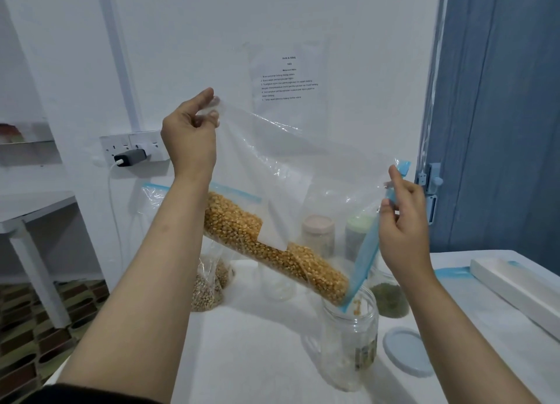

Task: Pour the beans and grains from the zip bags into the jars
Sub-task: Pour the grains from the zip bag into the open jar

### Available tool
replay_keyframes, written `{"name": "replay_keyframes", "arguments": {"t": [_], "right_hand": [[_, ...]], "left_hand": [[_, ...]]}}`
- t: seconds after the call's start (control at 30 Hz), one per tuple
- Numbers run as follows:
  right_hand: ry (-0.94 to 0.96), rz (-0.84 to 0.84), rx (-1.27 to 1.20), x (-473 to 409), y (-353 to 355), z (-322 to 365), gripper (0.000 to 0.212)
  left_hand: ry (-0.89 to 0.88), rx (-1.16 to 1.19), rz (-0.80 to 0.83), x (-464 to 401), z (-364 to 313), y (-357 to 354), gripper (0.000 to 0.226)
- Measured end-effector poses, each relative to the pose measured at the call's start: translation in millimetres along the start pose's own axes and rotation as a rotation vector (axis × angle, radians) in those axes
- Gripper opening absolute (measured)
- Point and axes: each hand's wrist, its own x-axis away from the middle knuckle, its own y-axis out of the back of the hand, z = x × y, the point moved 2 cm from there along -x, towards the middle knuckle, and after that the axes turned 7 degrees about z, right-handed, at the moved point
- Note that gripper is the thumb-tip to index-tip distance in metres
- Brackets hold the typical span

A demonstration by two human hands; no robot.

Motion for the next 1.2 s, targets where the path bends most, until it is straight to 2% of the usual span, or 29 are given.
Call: {"name": "replay_keyframes", "arguments": {"t": [0.73,1.2], "right_hand": [[0.001,0.028,-0.016,4.1,7.5,0.1,0.053],[-0.012,0.044,0.007,5.9,10.6,3.3,0.055]], "left_hand": [[-0.003,0.006,-0.010,2.9,-1.9,-6.5,0.041],[-0.061,-0.031,0.048,5.3,-3.6,-3.9,0.036]]}}
